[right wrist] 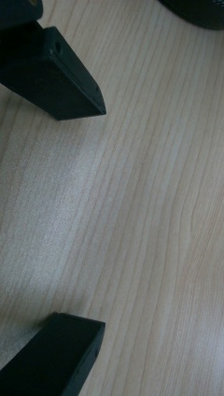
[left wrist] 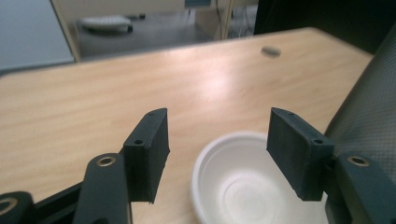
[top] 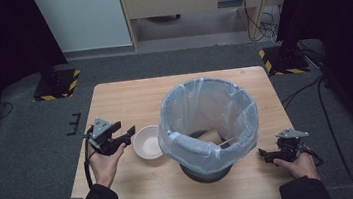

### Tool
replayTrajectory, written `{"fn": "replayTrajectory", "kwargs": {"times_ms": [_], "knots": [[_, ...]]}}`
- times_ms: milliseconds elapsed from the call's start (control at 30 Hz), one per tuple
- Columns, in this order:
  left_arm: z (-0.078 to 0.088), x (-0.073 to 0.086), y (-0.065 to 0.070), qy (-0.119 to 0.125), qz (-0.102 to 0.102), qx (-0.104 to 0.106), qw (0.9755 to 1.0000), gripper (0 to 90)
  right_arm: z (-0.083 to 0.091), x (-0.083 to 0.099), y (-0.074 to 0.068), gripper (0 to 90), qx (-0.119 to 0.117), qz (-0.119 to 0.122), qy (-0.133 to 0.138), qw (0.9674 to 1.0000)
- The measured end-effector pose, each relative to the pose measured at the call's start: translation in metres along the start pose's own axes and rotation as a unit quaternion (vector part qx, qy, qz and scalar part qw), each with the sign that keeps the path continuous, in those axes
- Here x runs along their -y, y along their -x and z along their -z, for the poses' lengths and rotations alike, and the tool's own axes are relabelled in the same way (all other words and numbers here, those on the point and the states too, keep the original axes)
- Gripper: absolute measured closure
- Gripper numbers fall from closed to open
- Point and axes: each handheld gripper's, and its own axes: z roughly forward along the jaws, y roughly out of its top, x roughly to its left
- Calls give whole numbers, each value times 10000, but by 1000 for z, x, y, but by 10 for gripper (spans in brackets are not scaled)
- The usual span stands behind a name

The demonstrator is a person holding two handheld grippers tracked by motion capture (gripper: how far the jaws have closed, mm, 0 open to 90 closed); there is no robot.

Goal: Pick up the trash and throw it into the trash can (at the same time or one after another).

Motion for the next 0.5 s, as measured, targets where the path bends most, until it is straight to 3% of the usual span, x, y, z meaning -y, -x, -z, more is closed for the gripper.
{"fn": "replayTrajectory", "kwargs": {"times_ms": [267, 500], "knots": [[-23, 22, -4, -479, 33, -50, 9988, 352, 0, 0, 0, 8, 7, 8, 4, 10000], [-41, 36, -3, -899, -28, -47, 9959, 346, 0, 0, 0, 8, 7, 10, 3, 10000]]}}
